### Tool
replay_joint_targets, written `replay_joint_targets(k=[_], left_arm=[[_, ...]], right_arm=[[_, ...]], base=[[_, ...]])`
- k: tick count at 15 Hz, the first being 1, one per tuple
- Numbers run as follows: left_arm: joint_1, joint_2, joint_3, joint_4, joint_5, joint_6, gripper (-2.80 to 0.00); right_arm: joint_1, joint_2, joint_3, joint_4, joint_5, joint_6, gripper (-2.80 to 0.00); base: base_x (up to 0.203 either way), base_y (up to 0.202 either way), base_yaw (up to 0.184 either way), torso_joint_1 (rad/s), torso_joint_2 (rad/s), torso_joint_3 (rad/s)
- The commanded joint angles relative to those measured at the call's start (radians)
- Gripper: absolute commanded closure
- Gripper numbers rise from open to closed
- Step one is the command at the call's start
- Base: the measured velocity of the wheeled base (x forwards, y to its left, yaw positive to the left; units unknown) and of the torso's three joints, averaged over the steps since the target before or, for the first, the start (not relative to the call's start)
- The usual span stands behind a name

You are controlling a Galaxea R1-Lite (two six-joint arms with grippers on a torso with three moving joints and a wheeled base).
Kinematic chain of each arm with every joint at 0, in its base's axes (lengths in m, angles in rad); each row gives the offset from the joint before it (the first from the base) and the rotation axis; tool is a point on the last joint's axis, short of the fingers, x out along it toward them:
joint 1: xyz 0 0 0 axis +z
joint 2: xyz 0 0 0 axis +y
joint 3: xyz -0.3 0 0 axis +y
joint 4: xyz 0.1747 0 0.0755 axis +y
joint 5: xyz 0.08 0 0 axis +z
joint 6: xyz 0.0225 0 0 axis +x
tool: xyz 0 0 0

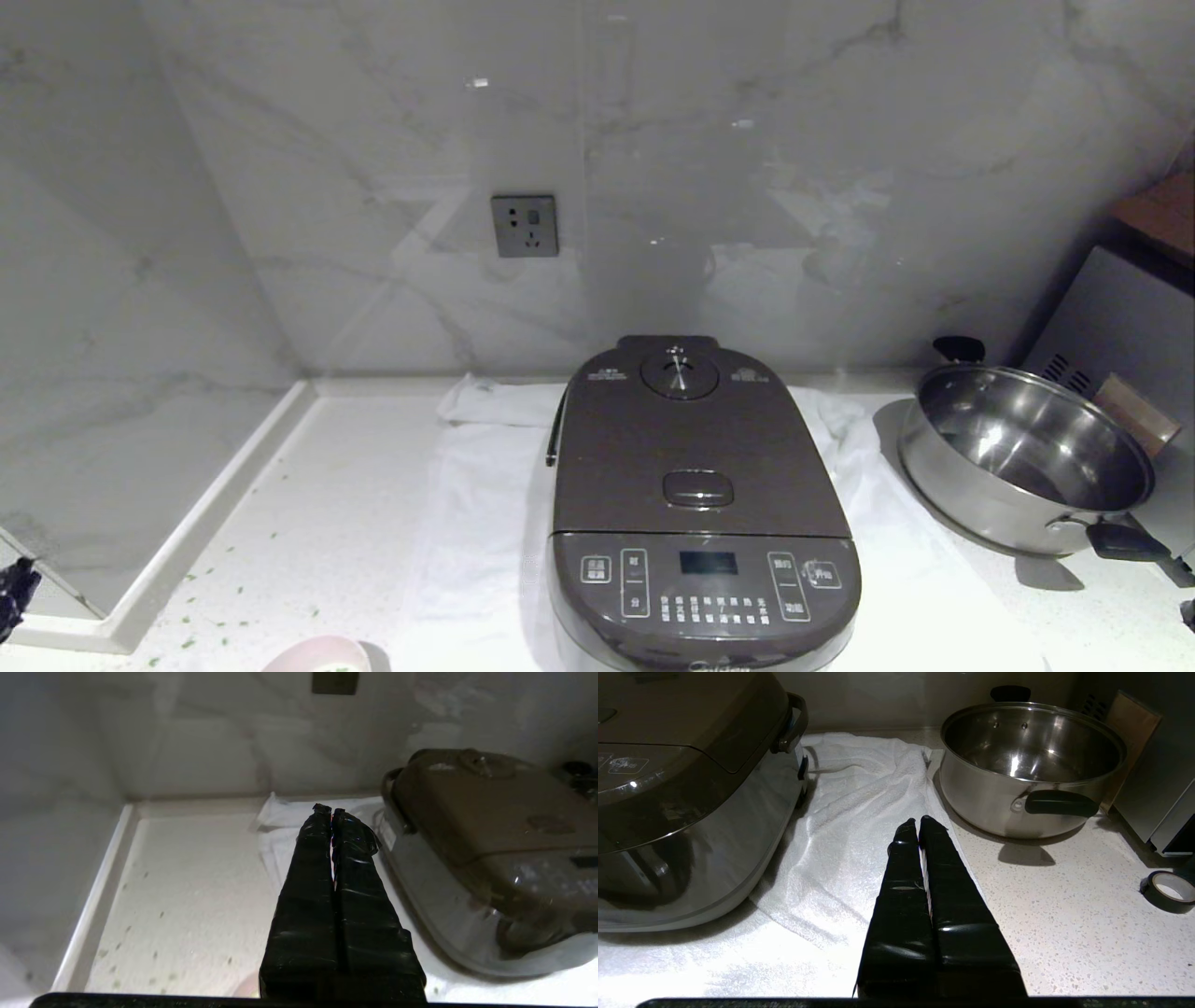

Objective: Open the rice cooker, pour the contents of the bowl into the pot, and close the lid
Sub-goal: Open the rice cooker

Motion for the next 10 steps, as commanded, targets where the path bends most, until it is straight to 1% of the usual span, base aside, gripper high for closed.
replay_joint_targets(k=[1, 3, 6, 7, 8, 10], left_arm=[[-0.028, 0.284, -0.036, -0.138, -0.019, -0.004, 0.00], [-0.110, 0.444, -0.092, -0.245, -0.024, -0.018, 0.00], [-0.237, 0.654, -0.269, -0.312, -0.021, -0.063, 0.00], [-0.286, 0.715, -0.332, -0.321, -0.006, -0.073, 0.00], [-0.351, 0.759, -0.384, -0.327, 0.022, -0.080, 0.00], [-0.472, 0.827, -0.451, -0.330, 0.081, -0.085, 0.00]], right_arm=[[0.000, 0.000, 0.000, 0.000, 0.001, 0.000, 0.00], [0.000, 0.000, 0.000, 0.000, 0.001, 0.000, 0.00], [0.000, 0.000, 0.000, 0.000, 0.000, 0.000, 0.00], [0.000, 0.000, 0.000, 0.000, 0.000, 0.001, 0.00], [0.000, 0.000, 0.000, 0.000, 0.001, 0.000, 0.00], [0.000, 0.000, 0.000, 0.000, 0.000, 0.000, 0.00]], base=[[0.000, 0.000, 0.000, 0.000, 0.00, 0.000], [0.000, 0.000, 0.000, 0.000, 0.00, 0.000], [0.000, 0.000, 0.000, 0.000, 0.00, 0.000], [0.000, 0.000, 0.000, 0.000, 0.00, 0.000], [0.000, 0.000, 0.000, 0.000, 0.00, 0.000], [0.000, 0.000, 0.000, 0.000, 0.00, 0.000]])
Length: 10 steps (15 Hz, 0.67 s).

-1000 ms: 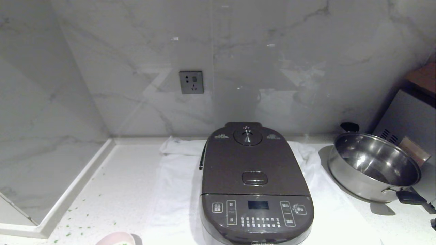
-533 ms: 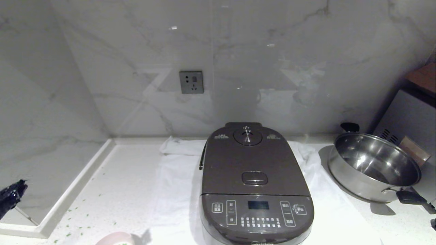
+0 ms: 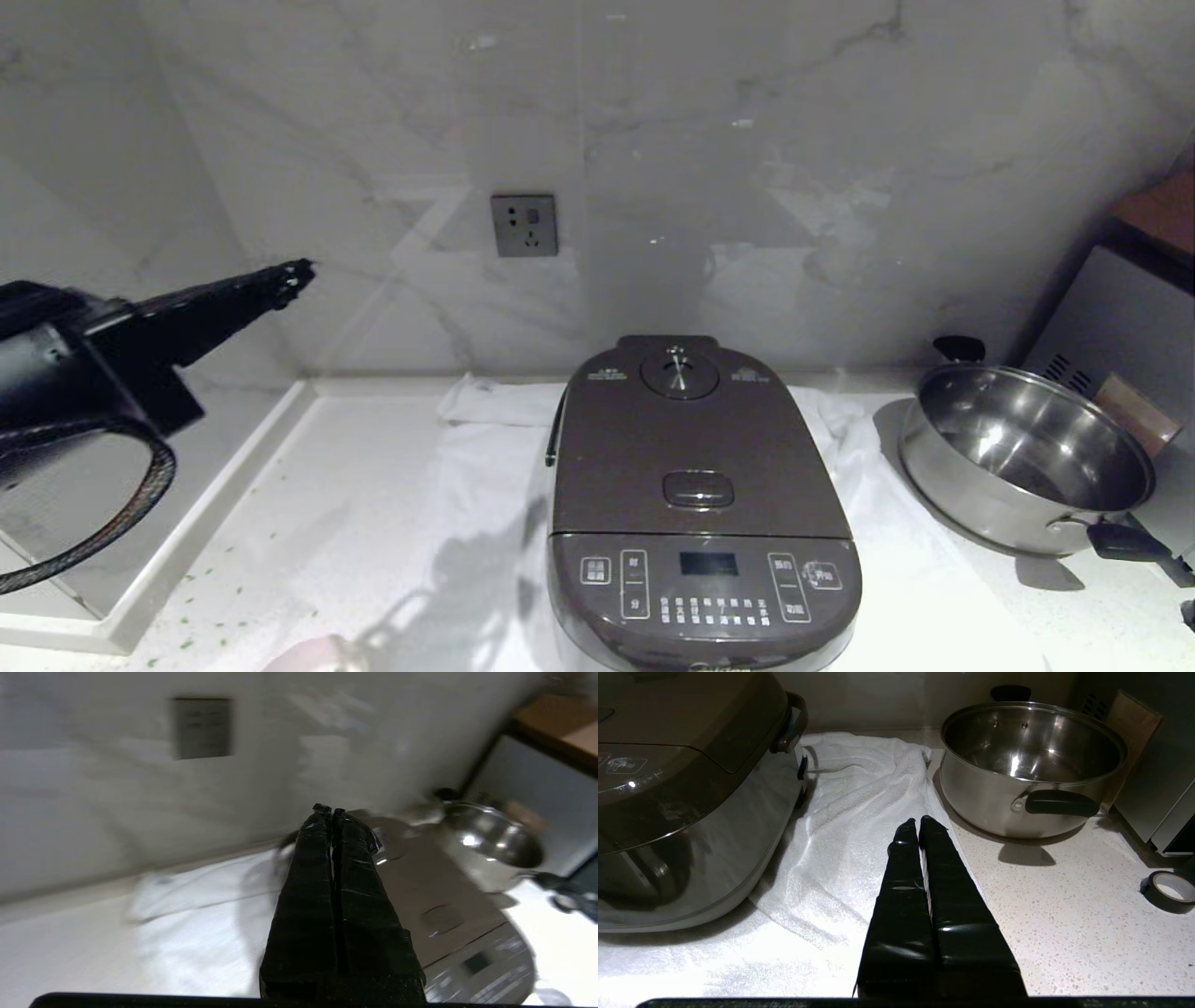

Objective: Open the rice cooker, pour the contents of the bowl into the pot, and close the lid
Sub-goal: Open the rice cooker

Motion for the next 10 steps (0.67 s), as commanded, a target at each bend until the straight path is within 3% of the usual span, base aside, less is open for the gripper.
replay_joint_targets(k=[1, 5, 7, 10], left_arm=[[-0.146, 0.149, -0.085, 0.000, 0.049, -0.004, 0.00], [-0.318, 0.254, -0.121, 0.018, 0.105, -0.008, 0.00], [-0.392, 0.263, -0.117, 0.098, 0.086, -0.021, 0.00], [-0.483, 0.314, -0.130, 0.121, 0.022, -0.031, 0.00]], right_arm=[[0.000, 0.000, 0.000, 0.000, -0.001, -0.001, 0.00], [0.000, 0.000, 0.000, 0.000, 0.001, -0.002, 0.00], [0.000, 0.000, 0.000, 0.000, 0.001, -0.002, 0.00], [0.000, 0.000, 0.000, 0.000, 0.001, -0.002, 0.00]], base=[[0.000, 0.000, 0.000, 0.000, 0.00, 0.000], [0.000, 0.000, 0.000, 0.000, 0.00, 0.000], [0.000, 0.000, 0.000, 0.000, 0.00, 0.000], [0.000, 0.000, 0.000, 0.000, 0.00, 0.000]])
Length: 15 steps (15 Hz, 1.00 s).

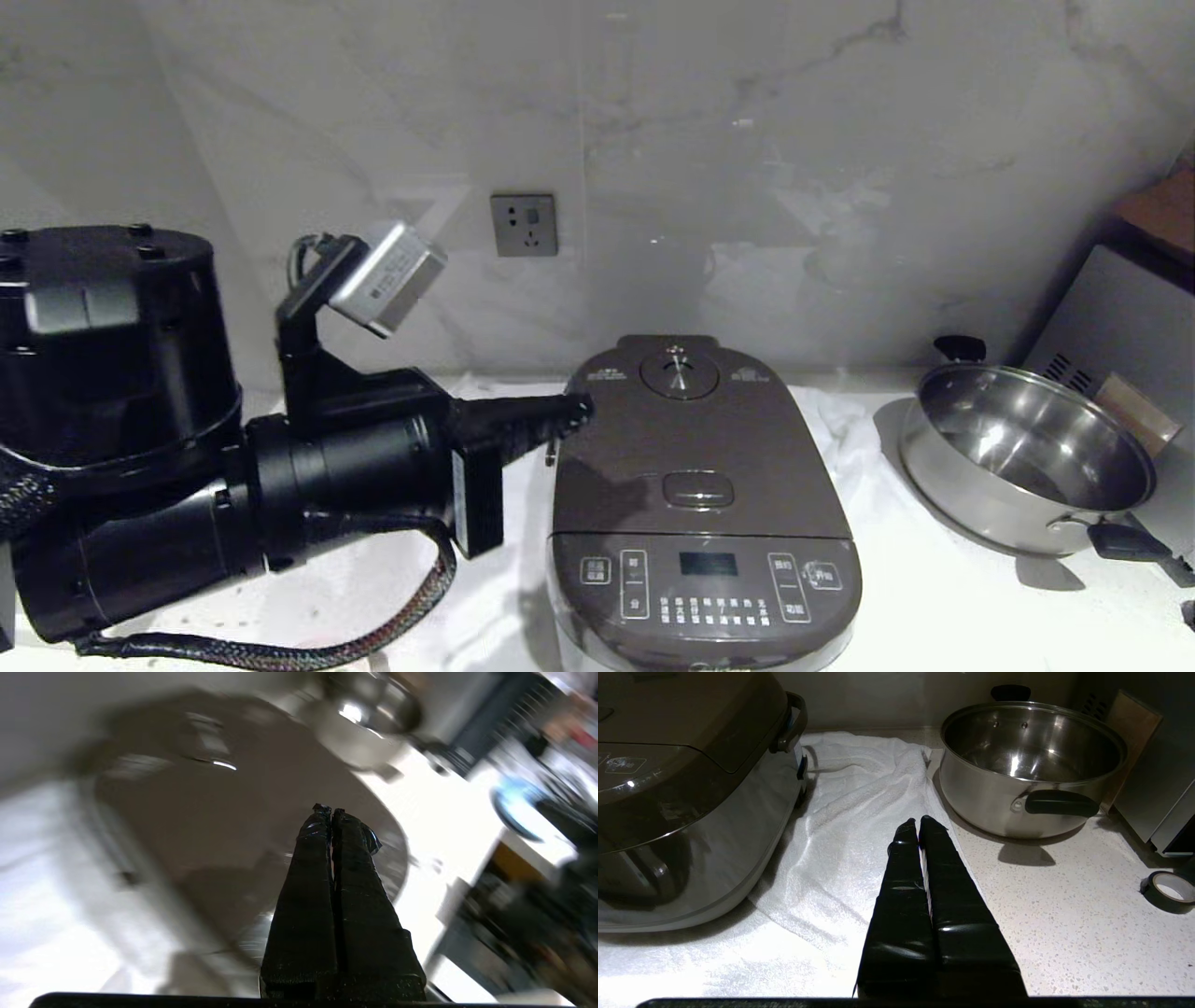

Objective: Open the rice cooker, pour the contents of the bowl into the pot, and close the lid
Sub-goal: Open the rice cooker

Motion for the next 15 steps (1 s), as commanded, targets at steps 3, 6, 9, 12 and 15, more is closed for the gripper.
replay_joint_targets(k=[3, 6, 9, 12, 15], left_arm=[[-0.119, 0.133, -0.062, 0.004, -0.010, -0.015, 0.00], [-0.159, 0.258, -0.169, 0.004, 0.004, -0.015, 0.00], [-0.183, 0.342, -0.257, 0.006, 0.052, -0.013, 0.00], [-0.212, 0.414, -0.318, 0.007, 0.126, 0.001, 0.00], [-0.214, 0.453, -0.308, 0.007, 0.197, 0.068, 0.00]], right_arm=[[0.001, 0.000, 0.000, 0.000, 0.000, 0.000, 0.00], [0.001, 0.000, 0.000, 0.000, 0.000, 0.000, 0.00], [0.001, 0.000, 0.000, 0.000, 0.000, 0.000, 0.00], [0.001, 0.000, 0.000, 0.000, 0.000, 0.000, 0.00], [0.001, 0.000, 0.000, 0.000, 0.000, 0.000, 0.00]], base=[[0.000, 0.000, 0.000, 0.000, 0.00, 0.000], [0.000, 0.000, 0.000, 0.000, 0.00, 0.000], [0.000, 0.000, 0.000, 0.000, 0.00, 0.000], [0.000, 0.000, 0.000, 0.000, 0.00, 0.000], [0.000, 0.000, 0.000, 0.000, 0.00, 0.000]])
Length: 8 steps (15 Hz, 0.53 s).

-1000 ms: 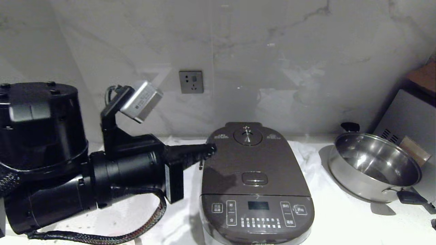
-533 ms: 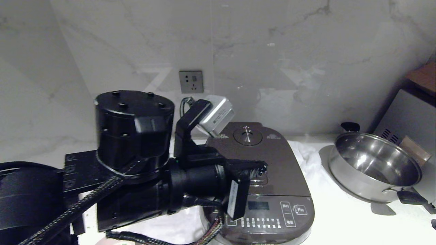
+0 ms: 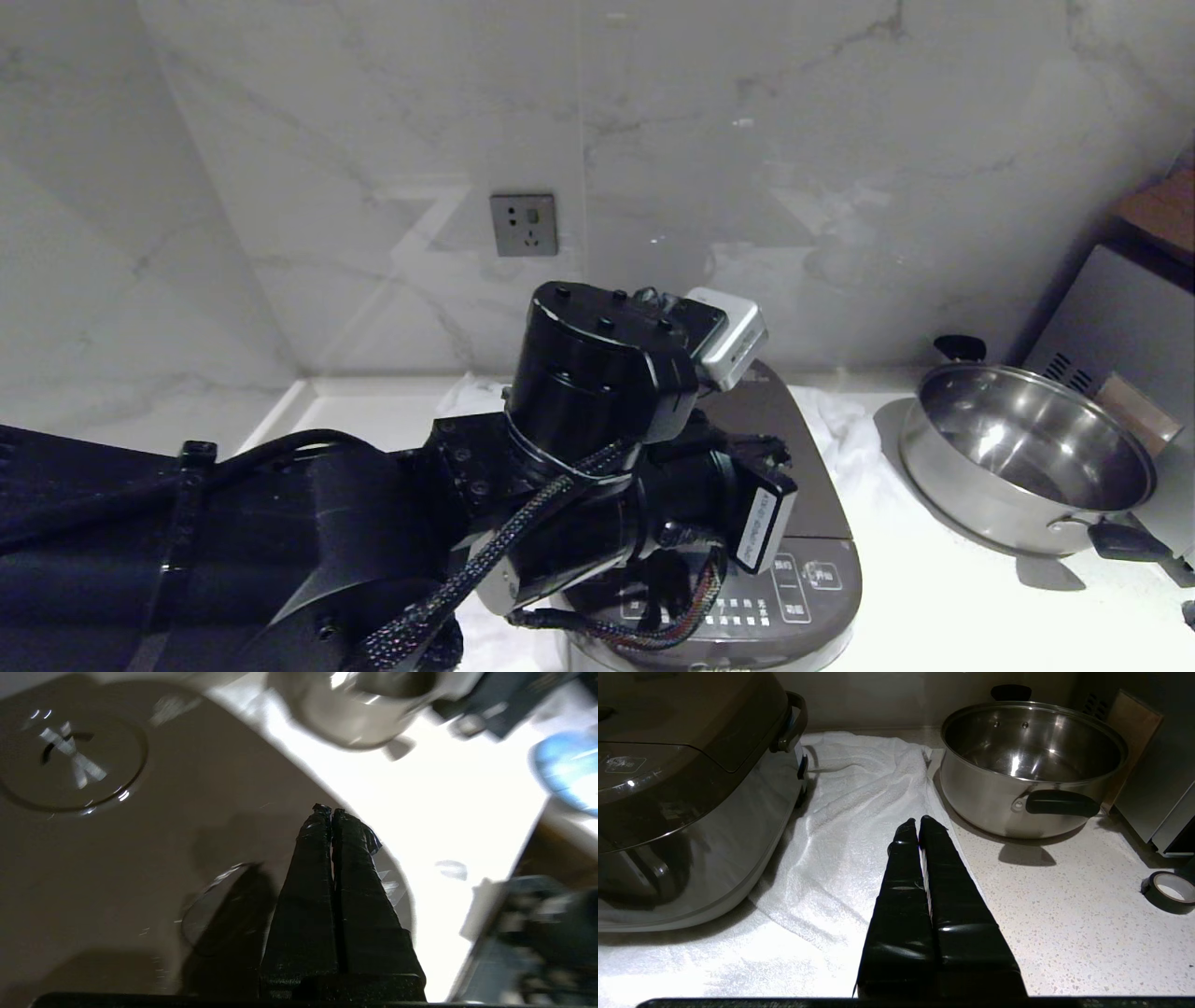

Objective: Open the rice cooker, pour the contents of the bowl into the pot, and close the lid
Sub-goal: Open the rice cooker

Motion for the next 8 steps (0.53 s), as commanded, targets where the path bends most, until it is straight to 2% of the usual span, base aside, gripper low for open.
replay_joint_targets(k=[1, 8], left_arm=[[0.000, 0.035, 0.018, -0.003, 0.009, 0.014, 0.00], [0.056, 0.063, 0.041, -0.003, 0.013, 0.040, 0.00]], right_arm=[[0.000, 0.000, 0.000, 0.000, 0.000, 0.000, 0.00], [0.001, 0.000, 0.000, 0.000, -0.001, 0.000, 0.00]], base=[[0.000, 0.000, 0.000, 0.000, 0.00, 0.000], [0.000, 0.000, 0.000, 0.000, 0.00, 0.000]])
